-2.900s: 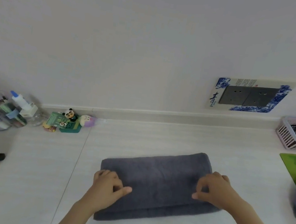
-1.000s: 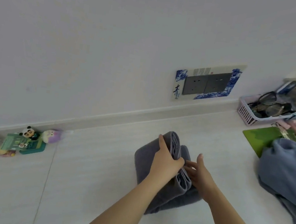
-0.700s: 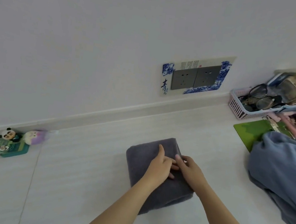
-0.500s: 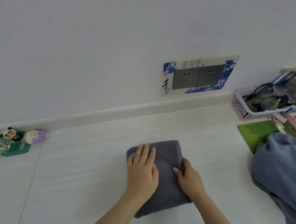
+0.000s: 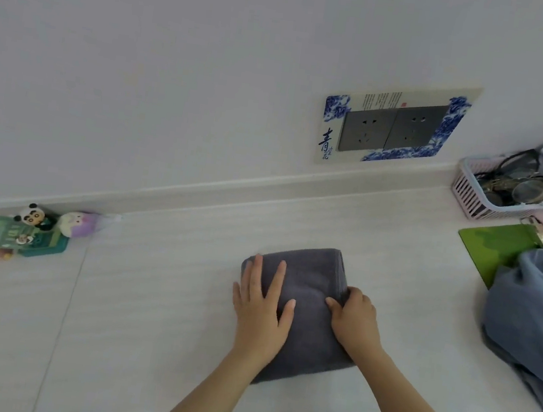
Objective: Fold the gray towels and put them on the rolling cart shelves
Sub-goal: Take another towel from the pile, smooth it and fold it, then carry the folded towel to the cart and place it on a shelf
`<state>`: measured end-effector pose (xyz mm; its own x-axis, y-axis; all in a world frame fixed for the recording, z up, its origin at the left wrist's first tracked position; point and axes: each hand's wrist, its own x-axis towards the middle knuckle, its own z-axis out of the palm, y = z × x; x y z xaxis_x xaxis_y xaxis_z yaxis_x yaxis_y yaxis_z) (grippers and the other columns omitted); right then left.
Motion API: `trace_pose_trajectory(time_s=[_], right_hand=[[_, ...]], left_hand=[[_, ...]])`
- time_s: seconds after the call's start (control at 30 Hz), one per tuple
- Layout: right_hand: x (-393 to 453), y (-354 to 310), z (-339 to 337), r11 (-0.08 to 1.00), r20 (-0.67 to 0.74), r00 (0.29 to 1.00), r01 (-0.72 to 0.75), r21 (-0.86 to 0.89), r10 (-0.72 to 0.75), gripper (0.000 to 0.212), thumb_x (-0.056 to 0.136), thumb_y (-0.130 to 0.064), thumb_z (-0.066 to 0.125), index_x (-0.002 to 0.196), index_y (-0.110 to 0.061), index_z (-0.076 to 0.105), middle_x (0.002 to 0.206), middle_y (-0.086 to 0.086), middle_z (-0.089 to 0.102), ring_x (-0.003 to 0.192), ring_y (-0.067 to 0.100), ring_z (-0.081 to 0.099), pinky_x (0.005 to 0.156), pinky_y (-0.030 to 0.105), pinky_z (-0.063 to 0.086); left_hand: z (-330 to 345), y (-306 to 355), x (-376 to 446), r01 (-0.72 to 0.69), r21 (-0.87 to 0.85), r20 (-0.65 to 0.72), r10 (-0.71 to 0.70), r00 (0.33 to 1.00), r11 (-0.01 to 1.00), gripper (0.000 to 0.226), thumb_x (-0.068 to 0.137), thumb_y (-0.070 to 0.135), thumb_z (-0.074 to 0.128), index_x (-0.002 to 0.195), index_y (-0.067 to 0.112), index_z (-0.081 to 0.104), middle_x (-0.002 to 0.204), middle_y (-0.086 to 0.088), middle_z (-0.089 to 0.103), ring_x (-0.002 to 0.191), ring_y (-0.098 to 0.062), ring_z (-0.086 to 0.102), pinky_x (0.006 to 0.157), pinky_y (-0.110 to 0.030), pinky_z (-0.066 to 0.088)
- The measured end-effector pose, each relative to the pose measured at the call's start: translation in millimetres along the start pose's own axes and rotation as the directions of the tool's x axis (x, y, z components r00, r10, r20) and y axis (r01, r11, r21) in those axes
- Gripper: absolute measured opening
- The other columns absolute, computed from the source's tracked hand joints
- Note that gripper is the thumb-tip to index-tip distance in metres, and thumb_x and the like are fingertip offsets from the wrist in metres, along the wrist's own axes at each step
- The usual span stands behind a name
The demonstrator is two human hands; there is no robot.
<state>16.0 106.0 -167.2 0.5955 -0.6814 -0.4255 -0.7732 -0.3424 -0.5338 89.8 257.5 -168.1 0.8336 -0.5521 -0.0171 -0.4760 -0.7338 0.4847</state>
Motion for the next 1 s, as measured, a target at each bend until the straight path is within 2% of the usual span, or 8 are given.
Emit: trace_pose_trajectory(time_s=[0.03,0.1,0.17,0.2,0.4,0.73,0.87,1.0], right_hand=[[0.9,-5.8,-2.4,0.999,0.022,1.0,-0.017,0.033,0.016,0.045,0.092,-0.035,0.056,0.12,-0.001,0.047,0.118,0.018,0.056,0.108,0.034,0.052,0.086,0.038,0.044],[2.1,-13.3,-10.4,0.995,0.125,0.989,-0.081,0.058,0.073,0.048,0.09,-0.038,0.058,0.116,0.001,0.05,0.115,0.018,0.059,0.105,0.034,0.056,0.08,0.034,0.044],[-0.7,-20.9,-13.2,0.98,0.268,0.957,-0.148,0.134,0.109,0.054,0.087,-0.043,0.061,0.115,0.003,0.054,0.113,0.016,0.062,0.102,0.032,0.059,0.079,0.034,0.048],[-3.0,-21.9,-13.0,0.957,0.34,0.934,-0.193,0.216,0.111,0.057,0.085,-0.044,0.064,0.117,0.003,0.056,0.112,0.015,0.064,0.099,0.03,0.061,0.078,0.035,0.05],[-48.9,-73.7,-5.0,0.827,0.428,0.901,-0.186,0.53,-0.072,0.049,0.087,-0.039,0.062,0.122,-0.007,0.05,0.113,0.008,0.063,0.096,0.024,0.063,0.076,0.034,0.053],[-162.8,-252.7,23.5,0.791,0.436,0.709,0.288,0.539,-0.555,0.04,0.081,-0.037,0.07,0.113,-0.016,0.059,0.104,0.0,0.07,0.089,0.017,0.069,0.061,0.023,0.051],[-213.7,-321.2,39.9,0.727,0.435,0.607,0.394,0.561,-0.665,0.037,0.082,-0.038,0.068,0.111,-0.015,0.062,0.103,0.001,0.072,0.091,0.018,0.07,0.084,0.039,0.056],[-263.5,-382.5,57.1,0.668,0.444,0.505,0.474,0.574,-0.74,0.032,0.084,-0.039,0.066,0.106,-0.017,0.065,0.097,0.0,0.074,0.09,0.019,0.07,0.089,0.045,0.053]], left_hand=[[-10.6,0.0,-7.7,0.211,-0.205,0.023,-0.211,0.977,0.956,0.07,0.091,0.045,0.051,0.15,0.028,0.016,0.157,-0.007,0.011,0.143,-0.024,0.015,0.115,-0.041,0.02],[-28.1,-1.1,-19.6,0.57,-0.593,0.275,-0.522,0.807,0.569,0.087,0.08,0.042,0.071,0.147,0.024,0.019,0.147,-0.005,0.032,0.13,-0.025,0.04,0.104,-0.038,0.041],[-43.5,-13.4,-26.8,0.708,-0.668,0.527,-0.526,0.667,0.228,0.081,0.073,0.041,0.078,0.136,0.017,0.034,0.129,-0.004,0.053,0.11,-0.025,0.058,0.082,-0.037,0.054],[-49.4,-18.1,-26.8,0.726,-0.663,0.586,-0.476,0.655,0.184,0.071,0.072,0.041,0.079,0.128,0.014,0.044,0.119,-0.003,0.061,0.102,-0.024,0.063,0.074,-0.034,0.056],[-114.4,-56.1,-34.5,0.624,-0.742,0.497,-0.424,0.757,0.245,0.081,0.058,0.046,0.086,0.124,0.015,0.05,0.114,-0.003,0.066,0.099,-0.022,0.066,0.083,-0.038,0.057],[-296.3,-147.8,-103.3,0.408,-0.837,0.131,-0.59,0.797,0.365,0.068,0.069,0.038,0.082,0.125,0.015,0.051,0.114,-0.002,0.063,0.096,-0.02,0.064,0.075,-0.034,0.055],[-374.3,-173.7,-143.3,0.293,-0.851,-0.031,-0.599,0.8,0.436,0.06,0.073,0.038,0.079,0.12,0.019,0.048,0.112,0.002,0.061,0.089,-0.014,0.061,0.065,-0.025,0.05],[-436.2,-199.8,-183.0,0.215,-0.826,-0.204,-0.631,0.748,0.522,0.072,0.073,0.044,0.077,0.13,0.015,0.044,0.123,0.0,0.058,0.104,-0.02,0.059,0.08,-0.03,0.049]])
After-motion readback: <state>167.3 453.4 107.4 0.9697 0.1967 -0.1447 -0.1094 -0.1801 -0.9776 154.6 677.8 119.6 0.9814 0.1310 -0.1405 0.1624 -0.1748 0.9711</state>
